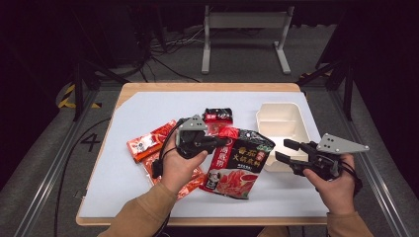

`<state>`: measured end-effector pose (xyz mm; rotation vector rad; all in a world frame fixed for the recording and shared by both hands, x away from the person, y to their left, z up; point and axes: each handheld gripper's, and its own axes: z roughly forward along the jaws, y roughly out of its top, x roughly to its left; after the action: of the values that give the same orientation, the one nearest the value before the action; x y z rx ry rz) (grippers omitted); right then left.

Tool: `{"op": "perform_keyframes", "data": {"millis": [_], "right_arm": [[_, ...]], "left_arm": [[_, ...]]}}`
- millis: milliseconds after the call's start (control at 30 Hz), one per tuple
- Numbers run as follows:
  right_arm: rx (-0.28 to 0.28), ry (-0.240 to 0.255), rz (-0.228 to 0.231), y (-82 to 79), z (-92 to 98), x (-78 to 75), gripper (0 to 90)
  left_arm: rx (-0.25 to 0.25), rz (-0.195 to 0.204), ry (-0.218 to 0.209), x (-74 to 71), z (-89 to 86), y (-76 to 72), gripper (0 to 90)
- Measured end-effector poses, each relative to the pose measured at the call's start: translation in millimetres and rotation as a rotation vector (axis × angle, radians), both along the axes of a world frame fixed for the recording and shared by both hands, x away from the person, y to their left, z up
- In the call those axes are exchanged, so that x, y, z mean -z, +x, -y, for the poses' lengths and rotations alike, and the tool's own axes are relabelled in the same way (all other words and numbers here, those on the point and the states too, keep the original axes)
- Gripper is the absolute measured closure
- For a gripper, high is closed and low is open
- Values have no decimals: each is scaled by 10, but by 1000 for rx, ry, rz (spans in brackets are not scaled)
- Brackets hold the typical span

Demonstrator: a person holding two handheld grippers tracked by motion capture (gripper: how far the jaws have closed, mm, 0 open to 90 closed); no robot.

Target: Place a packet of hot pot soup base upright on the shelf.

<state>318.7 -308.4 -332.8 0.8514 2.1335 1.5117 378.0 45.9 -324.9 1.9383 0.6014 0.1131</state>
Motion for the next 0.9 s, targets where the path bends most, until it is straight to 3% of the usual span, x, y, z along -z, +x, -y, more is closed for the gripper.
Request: {"op": "perform_keyframes", "data": {"millis": [133,233,633,900], "right_arm": [[-3,3,-6,8,-58,-13,398],[-11,5,-7,28,-124,-12,360],[-82,-17,-21,209,-434,55,297],[-127,20,-38,312,-574,81,295]], "left_arm": [[-26,48,-9,-61,-34,-31,882],[-49,86,-41,-85,-70,-52,883],[-76,124,-116,-148,-133,-99,882],[-83,155,-148,-232,-162,-146,882]]}}
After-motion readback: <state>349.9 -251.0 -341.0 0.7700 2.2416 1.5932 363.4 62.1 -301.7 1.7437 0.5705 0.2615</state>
